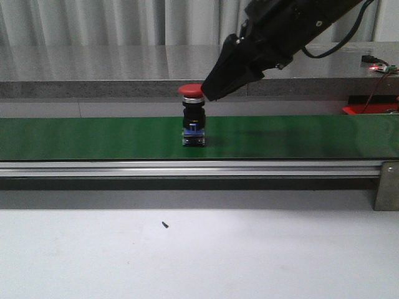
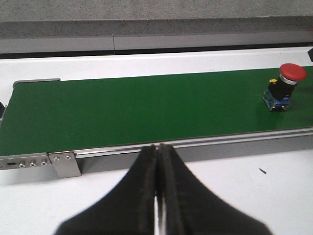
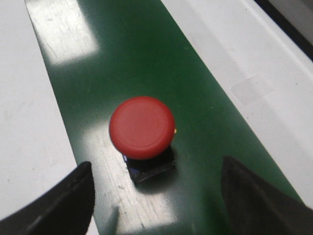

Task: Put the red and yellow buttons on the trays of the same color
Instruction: 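Grasp the second red button with the right gripper and lift it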

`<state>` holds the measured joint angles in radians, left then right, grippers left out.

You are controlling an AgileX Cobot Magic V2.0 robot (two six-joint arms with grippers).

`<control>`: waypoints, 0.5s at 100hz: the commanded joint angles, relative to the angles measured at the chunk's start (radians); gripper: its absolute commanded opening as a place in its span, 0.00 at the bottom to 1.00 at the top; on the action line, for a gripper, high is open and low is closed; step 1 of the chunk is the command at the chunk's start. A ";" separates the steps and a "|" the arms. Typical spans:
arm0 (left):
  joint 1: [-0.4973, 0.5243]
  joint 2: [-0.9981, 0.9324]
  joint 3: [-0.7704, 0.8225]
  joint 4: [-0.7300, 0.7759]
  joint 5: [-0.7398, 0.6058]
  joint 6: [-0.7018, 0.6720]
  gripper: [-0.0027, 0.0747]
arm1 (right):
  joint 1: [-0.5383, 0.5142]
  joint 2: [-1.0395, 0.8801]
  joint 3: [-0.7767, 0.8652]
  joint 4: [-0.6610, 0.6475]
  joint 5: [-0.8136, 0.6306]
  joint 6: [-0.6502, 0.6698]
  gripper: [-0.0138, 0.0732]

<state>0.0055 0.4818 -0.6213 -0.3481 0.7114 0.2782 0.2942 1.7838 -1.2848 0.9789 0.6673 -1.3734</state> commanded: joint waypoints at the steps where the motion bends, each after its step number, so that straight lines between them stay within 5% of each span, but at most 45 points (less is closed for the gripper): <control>1: -0.008 0.005 -0.029 -0.025 -0.075 0.002 0.01 | 0.000 -0.033 -0.025 0.072 -0.009 -0.012 0.78; 50: -0.008 0.005 -0.029 -0.025 -0.075 0.002 0.01 | 0.000 0.029 -0.033 0.195 -0.023 -0.012 0.77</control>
<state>0.0055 0.4818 -0.6213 -0.3481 0.7114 0.2782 0.2942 1.8604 -1.2848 1.1108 0.6487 -1.3751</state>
